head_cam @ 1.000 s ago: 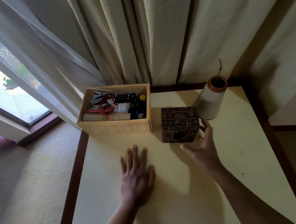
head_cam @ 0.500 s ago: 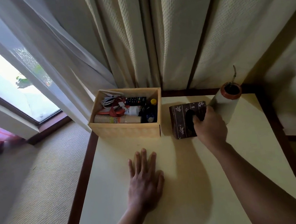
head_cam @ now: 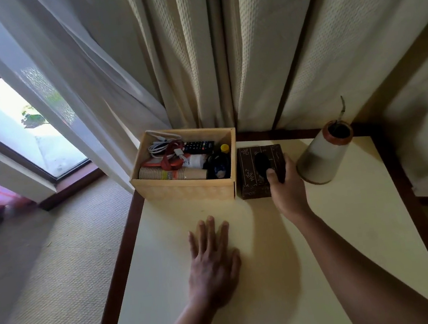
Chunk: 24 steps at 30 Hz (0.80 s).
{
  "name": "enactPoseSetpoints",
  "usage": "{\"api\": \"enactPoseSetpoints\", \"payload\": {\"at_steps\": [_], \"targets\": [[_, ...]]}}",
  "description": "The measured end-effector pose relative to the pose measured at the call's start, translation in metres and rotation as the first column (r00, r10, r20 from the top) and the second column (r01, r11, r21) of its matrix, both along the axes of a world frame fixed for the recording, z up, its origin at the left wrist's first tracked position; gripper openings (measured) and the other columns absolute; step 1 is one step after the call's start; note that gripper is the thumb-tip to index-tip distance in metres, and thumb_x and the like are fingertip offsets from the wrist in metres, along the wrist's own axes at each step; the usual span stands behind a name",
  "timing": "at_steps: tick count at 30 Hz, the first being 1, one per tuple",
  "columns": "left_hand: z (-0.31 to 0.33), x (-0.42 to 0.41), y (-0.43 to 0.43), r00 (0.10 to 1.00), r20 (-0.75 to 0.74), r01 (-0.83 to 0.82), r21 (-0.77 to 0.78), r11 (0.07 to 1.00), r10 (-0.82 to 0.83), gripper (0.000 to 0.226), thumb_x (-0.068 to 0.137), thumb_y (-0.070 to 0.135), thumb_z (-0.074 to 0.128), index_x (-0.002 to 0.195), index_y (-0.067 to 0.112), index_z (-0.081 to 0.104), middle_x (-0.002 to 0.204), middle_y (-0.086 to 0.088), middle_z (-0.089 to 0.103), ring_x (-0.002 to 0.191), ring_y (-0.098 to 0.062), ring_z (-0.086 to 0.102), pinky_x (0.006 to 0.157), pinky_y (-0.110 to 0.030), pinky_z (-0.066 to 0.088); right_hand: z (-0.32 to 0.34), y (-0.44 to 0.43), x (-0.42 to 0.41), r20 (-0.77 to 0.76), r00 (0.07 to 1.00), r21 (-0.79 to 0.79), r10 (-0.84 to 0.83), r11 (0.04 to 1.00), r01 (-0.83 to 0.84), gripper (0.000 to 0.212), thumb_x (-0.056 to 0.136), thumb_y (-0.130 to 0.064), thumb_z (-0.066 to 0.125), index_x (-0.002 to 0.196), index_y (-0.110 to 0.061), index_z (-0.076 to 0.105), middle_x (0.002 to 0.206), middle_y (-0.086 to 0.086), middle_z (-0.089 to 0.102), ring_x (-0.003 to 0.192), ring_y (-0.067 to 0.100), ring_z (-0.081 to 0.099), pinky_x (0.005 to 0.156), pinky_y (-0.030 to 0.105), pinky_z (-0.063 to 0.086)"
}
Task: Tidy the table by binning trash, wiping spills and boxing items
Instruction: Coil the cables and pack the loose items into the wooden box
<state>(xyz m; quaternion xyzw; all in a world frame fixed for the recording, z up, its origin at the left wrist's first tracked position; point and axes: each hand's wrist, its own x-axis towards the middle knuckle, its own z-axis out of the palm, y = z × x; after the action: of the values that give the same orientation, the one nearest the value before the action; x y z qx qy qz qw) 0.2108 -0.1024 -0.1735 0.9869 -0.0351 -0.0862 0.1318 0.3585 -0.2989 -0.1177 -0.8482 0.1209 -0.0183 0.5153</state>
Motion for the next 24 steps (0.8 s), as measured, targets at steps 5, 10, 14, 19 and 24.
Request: {"api": "enactPoseSetpoints", "payload": {"at_steps": [5,10,14,19,24], "targets": [[0.000,-0.001,-0.001,1.000,0.010,-0.005,-0.009,1.000,0.006,0.069,0.106,0.058,0.022,0.163,0.036,-0.008,0.169,0.000,-0.027,0.153,-0.020,-0.033,0.126,-0.051,-0.014,-0.006,0.010,-0.009,0.023,0.997,0.058,-0.068,0.996,0.067,0.061,0.105,-0.032,0.050,0.159,-0.017,0.025,0.153,0.011,0.046,0.139,0.029,0.046,0.106,0.037,0.044],[-0.001,-0.001,-0.001,1.000,0.007,-0.006,-0.008,1.000,0.006,0.069,0.106,0.058,0.021,0.163,0.036,-0.008,0.169,0.000,-0.028,0.153,-0.020,-0.033,0.127,-0.052,-0.013,-0.006,0.020,-0.012,0.030,0.995,0.060,-0.098,0.994,0.096,0.061,0.106,-0.029,0.049,0.160,-0.015,0.022,0.153,0.012,0.044,0.138,0.026,0.046,0.094,0.023,0.041],[-0.002,-0.001,-0.001,1.000,0.011,-0.007,-0.009,1.000,0.007,0.069,0.105,0.058,0.022,0.164,0.035,-0.007,0.170,-0.001,-0.026,0.154,-0.021,-0.032,0.126,-0.052,-0.013,-0.008,0.024,-0.009,0.052,0.992,0.060,-0.114,0.992,0.111,0.062,0.105,-0.029,0.051,0.160,-0.016,0.023,0.153,0.011,0.044,0.139,0.026,0.046,0.104,0.032,0.044],[0.000,-0.002,-0.001,1.000,-0.008,-0.002,0.006,1.000,0.002,0.069,0.105,0.059,0.019,0.162,0.036,-0.013,0.168,0.001,-0.032,0.152,-0.020,-0.036,0.126,-0.052,-0.013,-0.007,0.019,-0.012,0.125,0.975,-0.012,-0.186,0.982,0.189,0.064,0.100,-0.041,0.057,0.153,-0.016,0.032,0.148,0.010,0.047,0.134,0.026,0.048,0.104,0.044,0.050],[-0.003,0.000,0.001,1.000,0.013,-0.001,-0.009,1.000,0.001,0.070,0.105,0.058,0.021,0.163,0.034,-0.011,0.169,-0.002,-0.028,0.154,-0.022,-0.032,0.127,-0.054,-0.008,0.002,-0.034,-0.003,0.194,0.766,0.032,-0.614,0.784,0.620,0.079,0.076,-0.020,0.077,0.143,-0.004,0.038,0.143,0.020,0.041,0.127,0.037,0.042,0.103,0.057,0.046]]}}
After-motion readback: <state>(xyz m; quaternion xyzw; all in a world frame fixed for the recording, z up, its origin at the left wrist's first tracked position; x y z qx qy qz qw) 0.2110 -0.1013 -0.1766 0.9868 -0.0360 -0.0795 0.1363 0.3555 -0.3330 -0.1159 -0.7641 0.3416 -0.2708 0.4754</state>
